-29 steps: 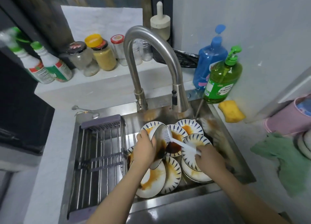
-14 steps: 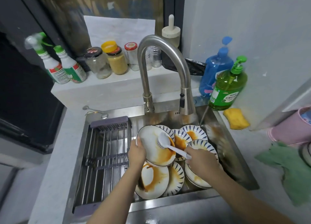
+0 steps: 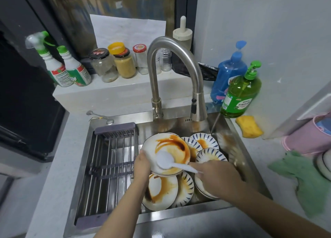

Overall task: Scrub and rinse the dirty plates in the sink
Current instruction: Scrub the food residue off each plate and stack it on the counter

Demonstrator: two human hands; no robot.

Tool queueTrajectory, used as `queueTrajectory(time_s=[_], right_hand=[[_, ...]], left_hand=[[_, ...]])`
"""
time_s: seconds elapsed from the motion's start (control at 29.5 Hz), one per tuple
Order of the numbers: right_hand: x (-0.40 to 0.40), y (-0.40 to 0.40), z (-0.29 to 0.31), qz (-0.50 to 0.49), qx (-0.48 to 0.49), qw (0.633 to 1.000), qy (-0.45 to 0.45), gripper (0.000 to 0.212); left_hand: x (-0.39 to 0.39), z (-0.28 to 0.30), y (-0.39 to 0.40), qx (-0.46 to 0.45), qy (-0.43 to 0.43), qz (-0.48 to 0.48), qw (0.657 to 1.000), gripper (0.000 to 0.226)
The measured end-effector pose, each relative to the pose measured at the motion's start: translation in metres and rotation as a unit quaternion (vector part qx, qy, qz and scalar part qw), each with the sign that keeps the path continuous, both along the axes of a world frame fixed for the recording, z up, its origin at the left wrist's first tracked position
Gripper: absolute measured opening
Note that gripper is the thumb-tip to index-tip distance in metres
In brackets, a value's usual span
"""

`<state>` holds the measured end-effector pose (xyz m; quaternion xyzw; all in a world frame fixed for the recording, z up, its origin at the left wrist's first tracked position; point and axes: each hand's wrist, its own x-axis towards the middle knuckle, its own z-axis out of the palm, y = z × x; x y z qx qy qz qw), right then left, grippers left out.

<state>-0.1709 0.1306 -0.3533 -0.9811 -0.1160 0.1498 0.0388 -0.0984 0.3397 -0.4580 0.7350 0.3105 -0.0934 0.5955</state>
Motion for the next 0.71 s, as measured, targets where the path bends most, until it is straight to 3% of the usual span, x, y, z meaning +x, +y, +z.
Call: queueTrajectory(time_s=[0.14, 0.2, 0.34, 0.48, 0.61, 0.71], right_hand=[[0.016, -0.005, 0.001, -0.045, -0.076, 0.996, -0.023, 0.04], [0.016, 0.01, 0.002, -0.022, -0.063, 0.997, -0.028, 0.044], [-0.006, 0.002, 0.009, 0.035, -0.035, 0.998, -0.026, 0.04], [0.012, -0.002, 0.014, -0.014, -0.094, 0.995, -0.037, 0.04], [0.002, 0.016, 0.016, 0.057, -0.05, 0.997, -0.014, 0.039], [0.01, -0.003, 0.02, 0.034, -0.081, 0.996, -0.002, 0.034]], left_hand=[[0.001, 0.0, 0.004, 0.01, -0.025, -0.038, 0.999, 0.041], [-0.003, 0.006, -0.007, -0.004, -0.029, -0.065, 0.997, 0.035], [-0.002, 0.006, -0.001, -0.04, -0.017, -0.028, 0.999, 0.031], [-0.002, -0.004, 0.008, -0.047, -0.02, -0.041, 0.998, 0.035], [-0.002, 0.004, 0.003, -0.033, -0.017, -0.051, 0.998, 0.029], [-0.003, 0.009, 0.009, -0.059, -0.005, -0.036, 0.998, 0.043]])
